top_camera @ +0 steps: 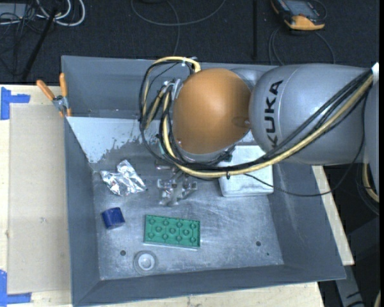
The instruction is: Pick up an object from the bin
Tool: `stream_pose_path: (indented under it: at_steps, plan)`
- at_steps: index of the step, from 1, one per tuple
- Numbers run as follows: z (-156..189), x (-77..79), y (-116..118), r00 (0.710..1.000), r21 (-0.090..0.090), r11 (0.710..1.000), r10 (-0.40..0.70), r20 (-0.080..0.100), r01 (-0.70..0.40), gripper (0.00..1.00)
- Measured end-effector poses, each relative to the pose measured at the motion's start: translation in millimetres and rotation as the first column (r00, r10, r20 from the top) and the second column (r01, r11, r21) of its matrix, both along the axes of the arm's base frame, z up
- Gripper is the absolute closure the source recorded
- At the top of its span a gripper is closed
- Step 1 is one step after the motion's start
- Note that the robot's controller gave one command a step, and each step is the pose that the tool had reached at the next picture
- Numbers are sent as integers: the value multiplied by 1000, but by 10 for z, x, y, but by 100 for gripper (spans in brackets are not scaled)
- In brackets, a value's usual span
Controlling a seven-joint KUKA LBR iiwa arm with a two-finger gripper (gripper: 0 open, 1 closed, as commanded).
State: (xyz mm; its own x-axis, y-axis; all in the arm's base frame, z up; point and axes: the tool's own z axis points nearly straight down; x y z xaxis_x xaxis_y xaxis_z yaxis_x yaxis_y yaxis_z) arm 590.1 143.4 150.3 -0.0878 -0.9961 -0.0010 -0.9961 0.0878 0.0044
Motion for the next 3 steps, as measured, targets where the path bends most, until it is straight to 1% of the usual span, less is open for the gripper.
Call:
stream_pose_path:
  at_steps: [1, 2, 3]
  plan:
    - [11, 7, -11, 1000, 1, 1000, -4, 2, 4, 0]
    - [-625, -85, -171, 977, -2, 977, -214, -1, 214, 0]
    - [-610, -77, -169, 977, 0, 977, -215, 1, 215, 100]
